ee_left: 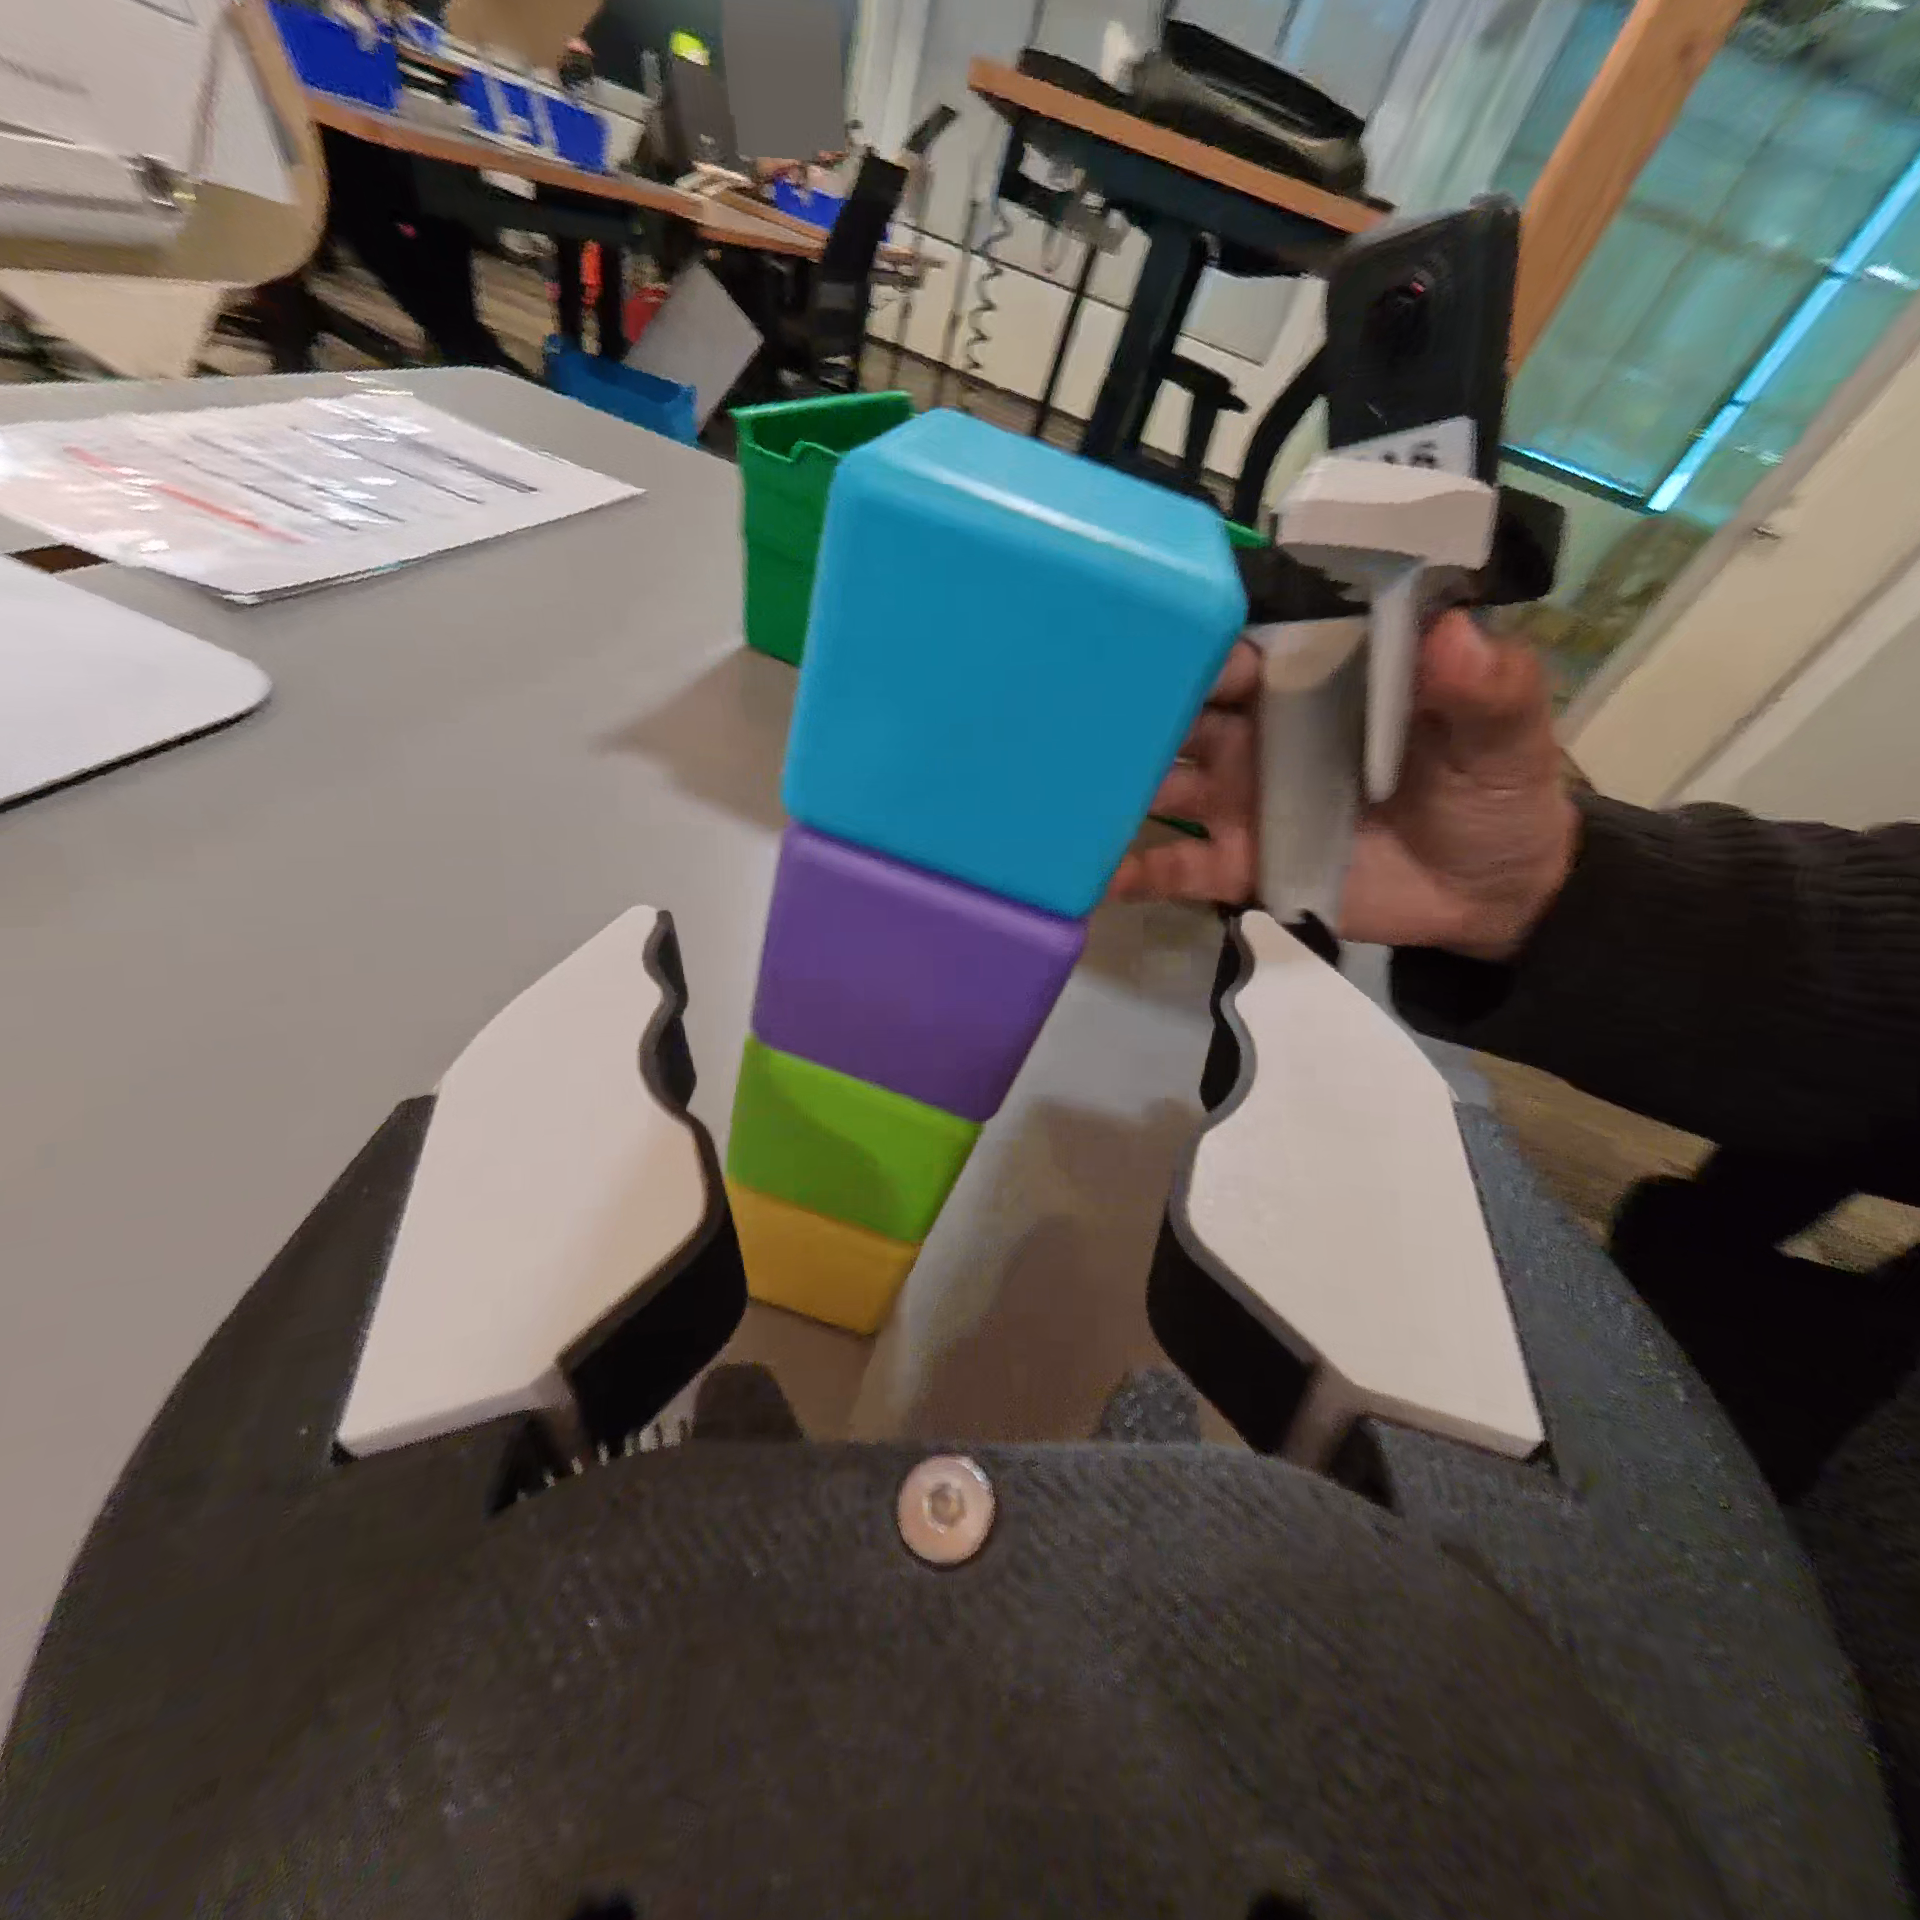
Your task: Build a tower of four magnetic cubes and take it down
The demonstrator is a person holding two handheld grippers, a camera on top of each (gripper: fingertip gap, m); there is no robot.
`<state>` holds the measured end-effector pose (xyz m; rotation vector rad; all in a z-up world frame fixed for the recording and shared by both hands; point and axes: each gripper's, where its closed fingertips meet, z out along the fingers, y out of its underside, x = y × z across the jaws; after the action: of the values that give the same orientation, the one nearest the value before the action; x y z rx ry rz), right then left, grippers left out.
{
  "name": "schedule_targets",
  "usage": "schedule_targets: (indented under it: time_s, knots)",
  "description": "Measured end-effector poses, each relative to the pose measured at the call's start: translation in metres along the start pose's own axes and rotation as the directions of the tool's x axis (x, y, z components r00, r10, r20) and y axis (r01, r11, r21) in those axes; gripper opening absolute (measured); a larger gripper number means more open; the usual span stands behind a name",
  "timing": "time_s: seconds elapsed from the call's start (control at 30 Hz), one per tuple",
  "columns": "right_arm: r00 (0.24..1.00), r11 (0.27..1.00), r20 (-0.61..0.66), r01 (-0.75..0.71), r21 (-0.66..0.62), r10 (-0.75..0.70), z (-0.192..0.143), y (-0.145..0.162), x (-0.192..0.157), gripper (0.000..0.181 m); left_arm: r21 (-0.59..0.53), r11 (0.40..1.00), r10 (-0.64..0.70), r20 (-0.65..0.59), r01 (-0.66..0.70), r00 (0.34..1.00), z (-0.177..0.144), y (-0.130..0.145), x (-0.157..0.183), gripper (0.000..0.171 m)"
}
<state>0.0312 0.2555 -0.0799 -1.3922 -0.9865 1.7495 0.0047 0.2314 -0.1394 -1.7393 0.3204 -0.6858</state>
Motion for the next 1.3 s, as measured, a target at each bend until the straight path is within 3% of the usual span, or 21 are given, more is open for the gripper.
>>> schedule_targets:
  time_s: [0.17,0.4,0.7,0.9,1.07,1.3]
  knots:
    - [0.982,0.985,0.097,0.168,-0.049,-0.163,0.007,0.001,-0.012,0.058,-0.04,0.996,0.078,0.047,-0.076,0.996,-0.007,-0.002,-0.005,0.095]
    - [0.989,0.993,0.092,0.117,0.003,-0.117,0.005,-0.003,-0.019,0.059,-0.032,0.997,0.076,0.071,-0.074,0.995,-0.018,0.004,-0.012,0.071]
    - [0.988,0.986,0.032,0.15,-0.066,-0.149,0.007,0.014,-0.016,0.053,-0.055,0.995,0.078,0.004,-0.078,0.997,-0.008,0.006,-0.01,0.073]
    - [0.996,0.994,0.039,0.087,-0.061,-0.085,0.001,0.015,-0.016,0.056,-0.067,0.996,0.06,-0.053,-0.063,0.997,0.001,0.008,-0.009,0.071]
    - [0.997,0.994,0.026,0.075,-0.079,-0.074,0.0,0.019,-0.013,0.057,-0.073,0.996,0.05,-0.098,-0.058,0.994,0.005,0.009,-0.004,0.059]
    - [0.998,0.995,0.018,0.058,-0.08,-0.057,0.0,0.021,-0.012,0.057,-0.054,0.996,0.065,-0.092,-0.07,0.994,0.005,0.004,-0.002,0.07]
